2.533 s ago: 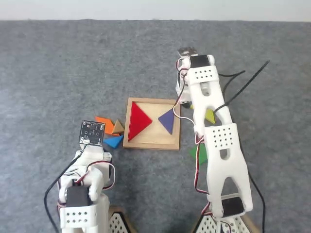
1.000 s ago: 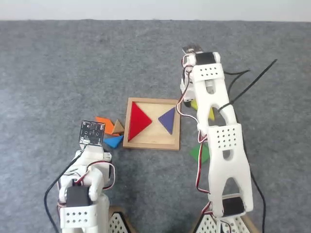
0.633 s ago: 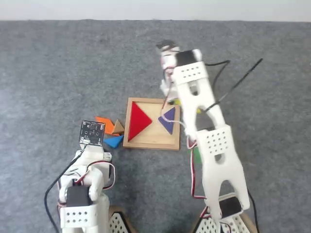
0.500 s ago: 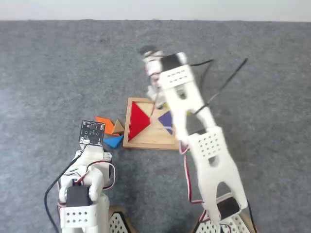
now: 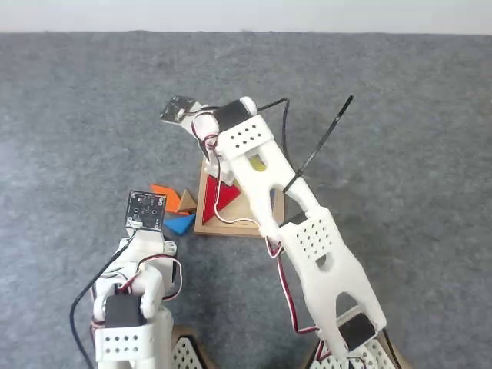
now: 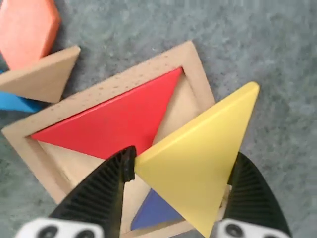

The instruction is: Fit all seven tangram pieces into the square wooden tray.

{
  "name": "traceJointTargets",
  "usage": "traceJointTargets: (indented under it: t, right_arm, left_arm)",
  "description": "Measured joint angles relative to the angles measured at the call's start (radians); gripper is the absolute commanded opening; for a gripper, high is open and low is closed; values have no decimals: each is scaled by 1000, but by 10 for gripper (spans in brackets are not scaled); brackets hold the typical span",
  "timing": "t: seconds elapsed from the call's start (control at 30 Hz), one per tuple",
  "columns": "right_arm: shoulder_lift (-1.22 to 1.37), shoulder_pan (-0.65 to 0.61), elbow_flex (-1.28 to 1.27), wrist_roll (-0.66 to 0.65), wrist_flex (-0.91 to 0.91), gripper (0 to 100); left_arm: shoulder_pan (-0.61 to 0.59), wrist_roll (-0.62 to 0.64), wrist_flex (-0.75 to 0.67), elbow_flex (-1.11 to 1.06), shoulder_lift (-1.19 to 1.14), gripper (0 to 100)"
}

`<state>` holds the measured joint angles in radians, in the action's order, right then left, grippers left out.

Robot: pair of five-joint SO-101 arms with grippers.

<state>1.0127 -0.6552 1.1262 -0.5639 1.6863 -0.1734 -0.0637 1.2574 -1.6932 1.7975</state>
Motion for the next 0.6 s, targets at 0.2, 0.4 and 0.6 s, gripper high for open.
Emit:
traceJointTargets:
  t: [0.2,0.4,0.6]
  right_arm:
    - [75,-11,2,-89,-40,193]
    - [91,-11,20,-97,-43,193]
    - [91,-3,20,-164,-25,193]
  left_arm:
    - [0,0,0,0,0,14]
    - [0,0,0,0,0,14]
    - [0,0,0,0,0,14]
